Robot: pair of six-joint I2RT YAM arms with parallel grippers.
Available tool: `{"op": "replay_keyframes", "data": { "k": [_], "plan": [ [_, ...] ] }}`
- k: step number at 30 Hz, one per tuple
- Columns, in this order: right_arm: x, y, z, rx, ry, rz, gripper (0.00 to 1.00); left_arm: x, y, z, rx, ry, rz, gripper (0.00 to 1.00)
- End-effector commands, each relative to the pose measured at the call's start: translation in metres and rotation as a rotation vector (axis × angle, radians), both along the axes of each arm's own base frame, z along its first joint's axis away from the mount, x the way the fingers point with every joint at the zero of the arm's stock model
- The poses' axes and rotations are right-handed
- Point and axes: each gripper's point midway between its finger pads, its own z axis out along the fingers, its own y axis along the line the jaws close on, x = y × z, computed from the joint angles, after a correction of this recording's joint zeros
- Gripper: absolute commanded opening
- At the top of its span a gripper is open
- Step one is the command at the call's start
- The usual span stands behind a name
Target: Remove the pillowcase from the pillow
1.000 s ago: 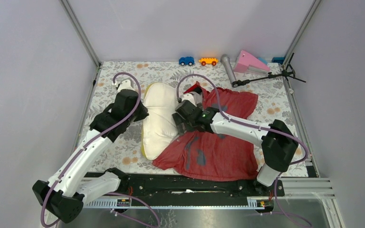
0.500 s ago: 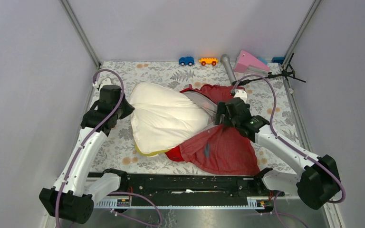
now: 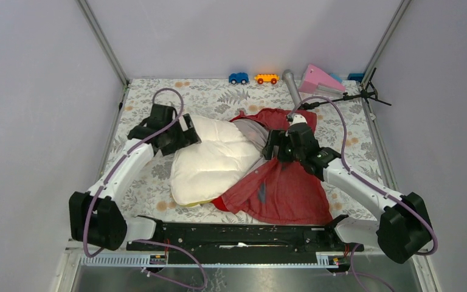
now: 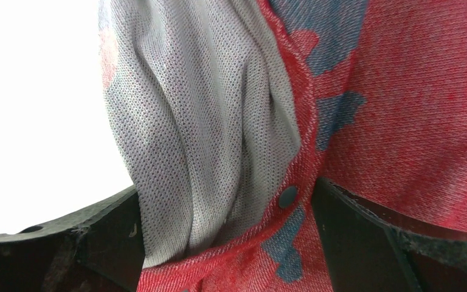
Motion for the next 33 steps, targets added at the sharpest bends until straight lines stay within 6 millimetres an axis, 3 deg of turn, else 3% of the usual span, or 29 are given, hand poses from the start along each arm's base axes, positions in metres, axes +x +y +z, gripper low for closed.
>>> {"op": "replay_keyframes", "data": {
  "k": [1,7,16,19,21,27,29,33],
  "plan": [
    [-0.001,0.017,-0.006,0.070,0.036,0.048,0.99,0.000,-0.022,0.029,0.009,-0.084,-0.075,0.99],
    [-0.001,0.012,-0.013,0.053,0.030,0.028,1.00,-0.035,-0.027,0.055,-0.014,-0.135,-0.085,0.99],
    [0.003,0.007,-0.015,0.035,0.014,0.000,1.00,-0.108,-0.035,0.028,-0.063,0.013,-0.099,0.99],
    [0.003,0.004,-0.014,0.028,0.005,-0.012,1.00,-0.134,-0.053,0.032,-0.195,0.038,-0.123,0.99],
    [0.003,0.003,-0.014,0.029,0.002,-0.013,1.00,-0.145,-0.053,0.036,-0.226,0.026,-0.121,0.99],
    [0.000,0.009,-0.018,0.040,0.022,0.017,1.00,-0.142,0.006,0.027,0.011,0.012,0.099,0.99],
    [-0.001,0.012,-0.019,0.048,0.033,0.031,1.00,-0.139,0.007,0.022,0.028,0.020,0.122,0.99],
    [-0.006,0.017,-0.023,0.048,0.052,0.070,1.00,-0.131,-0.013,0.001,-0.034,0.042,0.082,0.99]
  ]
}}
